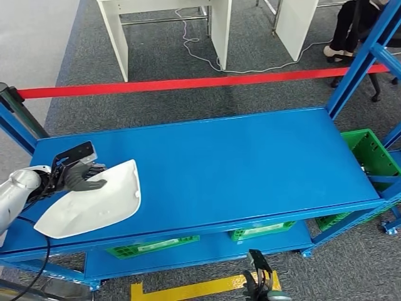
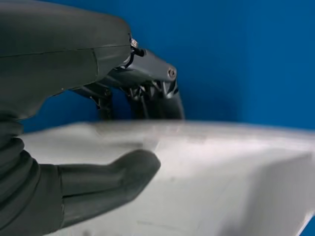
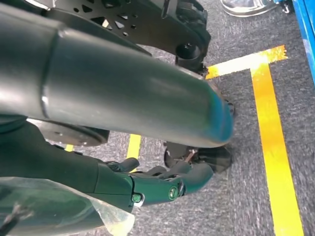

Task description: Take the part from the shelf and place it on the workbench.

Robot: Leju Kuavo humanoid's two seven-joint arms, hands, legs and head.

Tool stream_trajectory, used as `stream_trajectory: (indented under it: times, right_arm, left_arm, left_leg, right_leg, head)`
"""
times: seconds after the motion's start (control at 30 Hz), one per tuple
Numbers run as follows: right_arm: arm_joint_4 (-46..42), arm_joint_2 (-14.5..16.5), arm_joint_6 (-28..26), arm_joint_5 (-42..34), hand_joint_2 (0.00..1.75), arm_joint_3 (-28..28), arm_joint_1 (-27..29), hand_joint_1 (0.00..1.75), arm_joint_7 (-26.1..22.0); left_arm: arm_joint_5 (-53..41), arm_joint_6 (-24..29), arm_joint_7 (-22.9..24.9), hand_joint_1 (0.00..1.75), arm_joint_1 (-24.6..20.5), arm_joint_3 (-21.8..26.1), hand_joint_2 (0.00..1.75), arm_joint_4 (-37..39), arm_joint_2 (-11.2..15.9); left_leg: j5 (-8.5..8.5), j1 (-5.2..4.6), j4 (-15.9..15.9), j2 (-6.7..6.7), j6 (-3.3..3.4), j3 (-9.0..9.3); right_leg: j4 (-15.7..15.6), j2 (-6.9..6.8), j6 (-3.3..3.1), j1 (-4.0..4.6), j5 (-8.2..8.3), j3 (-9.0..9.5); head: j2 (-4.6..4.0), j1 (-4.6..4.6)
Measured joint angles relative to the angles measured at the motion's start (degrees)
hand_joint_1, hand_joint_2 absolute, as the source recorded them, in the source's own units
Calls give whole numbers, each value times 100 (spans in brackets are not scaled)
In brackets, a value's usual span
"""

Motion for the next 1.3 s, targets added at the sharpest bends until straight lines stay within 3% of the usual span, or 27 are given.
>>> stream_trajectory:
  times: [0.1,0.13,0.2,0.27,0.3,0.33,0.4,0.47,0.6,0.67,0.73,0.77,0.8,0.83,0.9,0.97,1.07,1.13,1.23,1.27,1.3]
  right_arm:
    - [0,0,-2,5,0,0,3,0,-2]
    - [0,-1,-3,5,0,0,0,0,-2]
    - [0,-2,-8,5,0,0,4,0,-2]
    - [0,-3,-13,8,0,0,25,0,-2]
    - [0,-3,-15,9,0,0,34,0,-2]
    - [0,-4,-17,10,0,0,36,0,-2]
    - [0,-6,-20,14,0,1,22,0,-2]
    - [0,-8,-21,27,0,2,11,0,-1]
    - [0,-7,-33,58,0,2,19,0,-2]
    - [0,-5,-37,71,0,2,13,0,-7]
    - [0,-5,-45,71,0,1,24,0,-20]
    - [0,-5,-53,65,0,0,33,0,-29]
    - [0,-5,-65,54,0,-1,41,0,-43]
    - [0,-5,-78,41,0,-2,45,0,-58]
    - [0,-5,-95,26,0,-5,43,0,-92]
    - [0,-5,-101,22,0,-9,41,0,-113]
    - [0,-6,-105,25,0,-21,65,0,-115]
    - [0,-7,-106,28,0,-37,65,0,-124]
    - [0,-9,-116,34,0,-68,83,0,-154]
    - [0,-11,-122,38,0,-81,109,0,-166]
    - [0,-14,-127,40,0,-94,135,0,-180]
  left_arm:
    - [16,32,24,175,3,39,175,1,-52]
    - [17,36,26,175,2,48,175,1,-69]
    - [16,44,30,175,10,58,175,4,-102]
    - [16,53,31,175,28,60,175,11,-123]
    - [14,59,31,175,35,60,175,15,-129]
    - [10,64,27,175,39,61,175,16,-133]
    - [-2,69,9,175,40,63,175,17,-136]
    - [-27,91,-36,175,42,64,175,19,-127]
    - [-88,210,-274,175,103,67,175,22,-126]
    - [-135,358,-496,175,158,73,175,21,-131]
    - [-221,742,-903,175,273,121,175,20,-185]
    - [-274,1051,-1154,175,360,175,175,18,-243]
    - [-332,1403,-1385,175,450,250,175,7,-323]
    - [-395,1741,-1565,175,534,340,175,-17,-417]
    - [-552,2218,-1721,175,663,556,175,-123,-612]
    - [-680,2384,-1725,175,744,765,175,-237,-764]
    - [-763,2388,-1729,175,832,995,175,-356,-894]
    - [-855,2356,-1838,175,878,1137,175,-453,-973]
    - [-1044,2222,-1999,175,1086,1473,175,-738,-1137]
    - [-1127,2147,-1996,175,1221,1607,175,-917,-1227]
    - [-1216,2069,-1960,175,1377,1728,175,-1145,-1335]
  left_leg:
    - [42,27,-74,0,91,33]
    - [59,44,-100,5,121,46]
    - [69,54,-109,9,150,44]
    - [69,53,-106,9,151,40]
    - [68,54,-104,8,150,40]
    - [65,56,-99,7,145,42]
    - [44,47,-69,3,110,32]
    - [31,28,-35,-2,52,6]
    - [-24,40,35,0,-52,-38]
    - [-315,48,518,8,-99,-245]
    - [-657,49,1296,10,-125,-596]
    - [-724,49,1556,10,-126,-721]
    - [-677,49,1605,10,-119,-753]
    - [-524,50,1429,10,-103,-681]
    - [-118,45,661,9,-57,-328]
    - [44,27,107,5,-15,-72]
    - [18,17,-6,5,46,-40]
    - [41,43,-51,9,108,-17]
    - [47,51,-67,13,166,-6]
    - [43,48,-64,8,174,-4]
    - [38,47,-59,-3,181,-3]
  right_leg:
    - [78,-10,93,-4,-87,-48]
    - [283,-11,120,-6,-215,-149]
    - [1011,-14,160,-22,-566,-496]
    - [1582,-15,188,-34,-722,-778]
    - [1568,-17,196,-38,-644,-780]
    - [1317,-21,199,-44,-470,-666]
    - [505,-31,195,-52,-119,-255]
    - [44,-27,152,-46,-13,-7]
    - [-5,-17,6,-45,-1,7]
    - [-23,-16,-54,-59,13,12]
    - [-21,-13,-77,-52,6,13]
    - [-19,-13,-81,-49,2,15]
    - [-17,-14,-81,-47,-4,20]
    - [-15,-16,-79,-46,-11,29]
    - [-10,-24,-59,-40,-35,52]
    - [3,-18,-19,-23,-46,42]
    - [-10,-8,70,-26,-48,5]
    - [154,-13,139,-31,-180,-89]
    - [1174,-24,202,-44,-639,-575]
    - [1482,-26,214,-46,-721,-734]
    - [1597,-26,222,-46,-698,-807]
  head:
    - [0,8]
    - [0,20]
    - [-1,43]
    - [-1,46]
    - [-1,48]
    - [0,48]
    - [0,50]
    - [0,45]
    - [0,40]
    - [0,27]
    - [0,21]
    - [0,21]
    - [0,20]
    - [0,21]
    - [0,24]
    - [0,27]
    - [0,29]
    - [-1,42]
    - [0,58]
    - [0,57]
    - [0,60]
